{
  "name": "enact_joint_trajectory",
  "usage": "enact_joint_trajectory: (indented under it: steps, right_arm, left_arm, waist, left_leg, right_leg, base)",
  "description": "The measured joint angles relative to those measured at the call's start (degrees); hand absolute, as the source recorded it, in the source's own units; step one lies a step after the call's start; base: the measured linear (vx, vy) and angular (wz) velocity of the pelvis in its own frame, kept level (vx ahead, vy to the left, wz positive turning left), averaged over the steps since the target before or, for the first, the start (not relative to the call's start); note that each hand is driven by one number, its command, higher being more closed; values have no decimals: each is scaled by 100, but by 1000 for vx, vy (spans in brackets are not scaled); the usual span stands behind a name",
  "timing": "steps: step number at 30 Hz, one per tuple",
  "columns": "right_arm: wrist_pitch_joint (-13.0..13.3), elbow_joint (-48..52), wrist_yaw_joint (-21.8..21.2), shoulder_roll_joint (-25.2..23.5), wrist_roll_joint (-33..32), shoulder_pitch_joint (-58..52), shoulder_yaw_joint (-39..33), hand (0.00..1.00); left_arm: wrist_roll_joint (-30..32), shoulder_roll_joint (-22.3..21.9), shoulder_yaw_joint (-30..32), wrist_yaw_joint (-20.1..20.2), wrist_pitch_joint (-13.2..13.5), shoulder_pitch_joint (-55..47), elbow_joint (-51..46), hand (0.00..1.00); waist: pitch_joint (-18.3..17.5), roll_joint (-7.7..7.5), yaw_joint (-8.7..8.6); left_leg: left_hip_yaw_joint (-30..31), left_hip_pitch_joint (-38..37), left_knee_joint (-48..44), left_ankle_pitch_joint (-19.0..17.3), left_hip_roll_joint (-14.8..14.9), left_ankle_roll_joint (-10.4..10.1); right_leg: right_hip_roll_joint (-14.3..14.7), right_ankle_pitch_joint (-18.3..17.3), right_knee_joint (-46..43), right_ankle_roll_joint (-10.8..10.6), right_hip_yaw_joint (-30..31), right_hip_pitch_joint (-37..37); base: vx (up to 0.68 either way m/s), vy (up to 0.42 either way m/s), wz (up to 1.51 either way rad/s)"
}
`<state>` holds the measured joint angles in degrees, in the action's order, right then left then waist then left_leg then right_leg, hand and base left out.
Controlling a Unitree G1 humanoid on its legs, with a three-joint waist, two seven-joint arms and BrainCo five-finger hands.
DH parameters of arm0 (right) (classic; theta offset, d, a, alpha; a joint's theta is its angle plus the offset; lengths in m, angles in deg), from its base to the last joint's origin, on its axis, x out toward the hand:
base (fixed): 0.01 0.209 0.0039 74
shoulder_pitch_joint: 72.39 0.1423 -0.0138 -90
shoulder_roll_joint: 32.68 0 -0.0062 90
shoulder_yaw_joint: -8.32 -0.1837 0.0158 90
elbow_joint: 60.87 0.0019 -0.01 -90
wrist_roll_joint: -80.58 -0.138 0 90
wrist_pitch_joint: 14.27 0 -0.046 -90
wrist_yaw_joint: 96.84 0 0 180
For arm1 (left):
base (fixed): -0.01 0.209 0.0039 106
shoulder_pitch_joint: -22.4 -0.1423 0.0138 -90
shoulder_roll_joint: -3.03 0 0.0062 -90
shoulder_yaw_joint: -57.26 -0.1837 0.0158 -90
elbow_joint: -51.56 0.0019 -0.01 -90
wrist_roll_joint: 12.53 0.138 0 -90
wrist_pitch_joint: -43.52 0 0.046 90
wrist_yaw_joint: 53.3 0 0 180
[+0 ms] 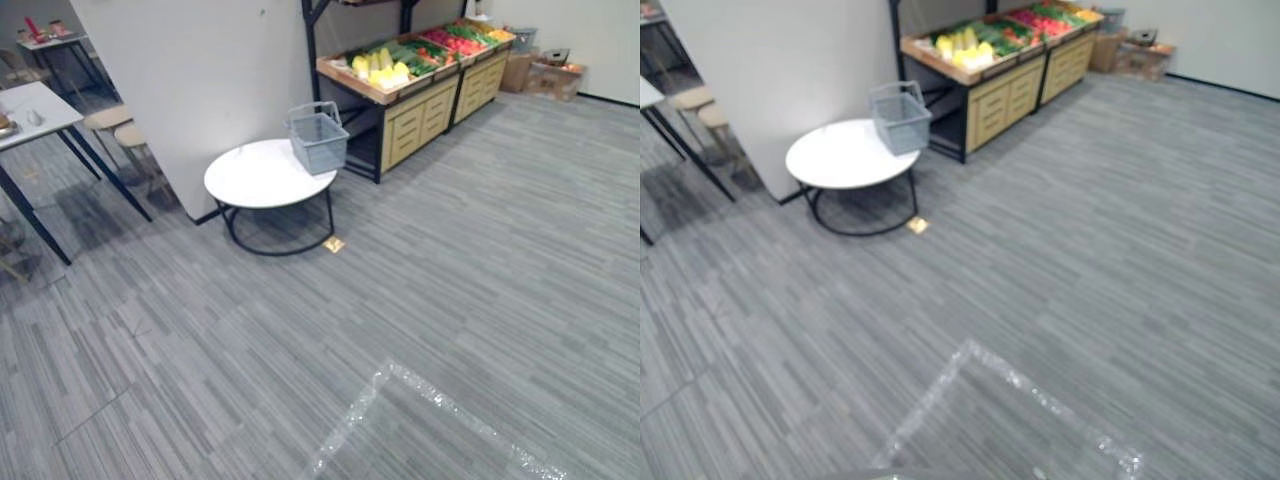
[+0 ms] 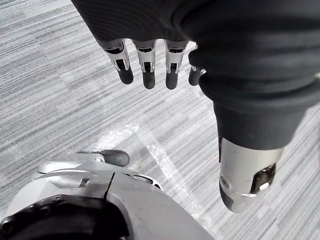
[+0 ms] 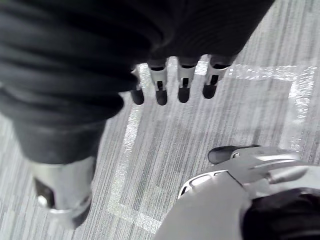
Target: Pick vegetable in the basket
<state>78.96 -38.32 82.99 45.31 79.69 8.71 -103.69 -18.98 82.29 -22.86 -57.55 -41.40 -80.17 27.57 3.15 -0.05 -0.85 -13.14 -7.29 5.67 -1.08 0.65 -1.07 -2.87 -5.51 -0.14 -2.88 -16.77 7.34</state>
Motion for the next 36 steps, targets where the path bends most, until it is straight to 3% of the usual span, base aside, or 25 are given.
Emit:
enact_joint_trajectory:
  steps: [20,36]
  right_arm:
    - [96,2,86,-32,98,89,12,0]
    - [101,1,47,-44,77,90,-7,0]
  left_arm:
    - [-19,13,-36,-51,192,-34,-49,0]
    - [-23,21,-37,-38,201,-34,-67,0]
  waist:
    - [132,-59,-47]
    - [165,-77,-48]
  left_leg:
    - [-194,-110,19,-50,21,-99]
    - [-196,-128,21,-51,25,-101]
  right_leg:
    - [17,4,75,-2,96,98]
    - [23,7,112,-6,55,138]
  base:
    - [-12,-9,-3]
    - [-8,-3,0]
